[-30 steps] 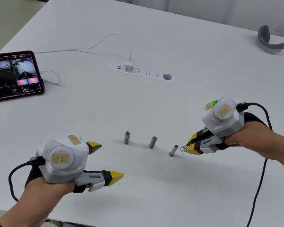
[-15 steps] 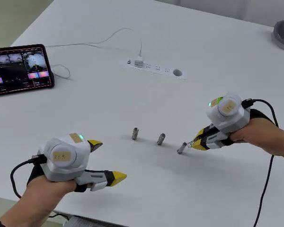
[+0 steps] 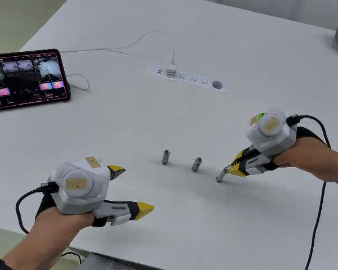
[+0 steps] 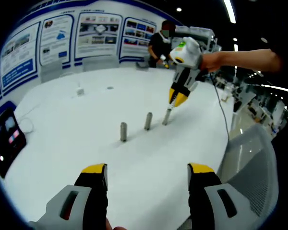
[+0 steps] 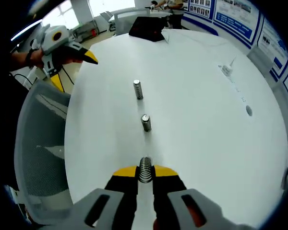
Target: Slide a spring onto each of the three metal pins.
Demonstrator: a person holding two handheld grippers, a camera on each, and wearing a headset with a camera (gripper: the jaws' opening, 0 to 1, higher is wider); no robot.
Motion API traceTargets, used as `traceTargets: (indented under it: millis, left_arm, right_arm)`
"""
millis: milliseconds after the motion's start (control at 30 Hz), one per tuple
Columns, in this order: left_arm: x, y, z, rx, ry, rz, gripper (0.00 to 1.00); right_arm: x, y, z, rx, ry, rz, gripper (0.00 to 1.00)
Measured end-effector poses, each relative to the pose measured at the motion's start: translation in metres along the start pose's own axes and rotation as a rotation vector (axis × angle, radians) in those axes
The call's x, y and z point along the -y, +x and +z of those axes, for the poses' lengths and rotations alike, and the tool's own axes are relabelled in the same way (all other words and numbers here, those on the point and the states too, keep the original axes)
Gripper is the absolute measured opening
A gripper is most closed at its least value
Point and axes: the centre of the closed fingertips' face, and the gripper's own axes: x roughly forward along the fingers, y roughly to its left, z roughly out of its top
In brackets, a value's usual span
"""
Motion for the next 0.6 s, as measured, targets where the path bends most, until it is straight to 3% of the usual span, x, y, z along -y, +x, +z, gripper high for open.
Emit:
traceTargets:
  millis: [600]
  left_arm:
    - [-0.004,-0.004,-0.003,-0.003,-0.008,0.011,0.68]
  right_arm:
    - [0.004,0.017,0.005,-0.021,-0.045,-0.003,0.13]
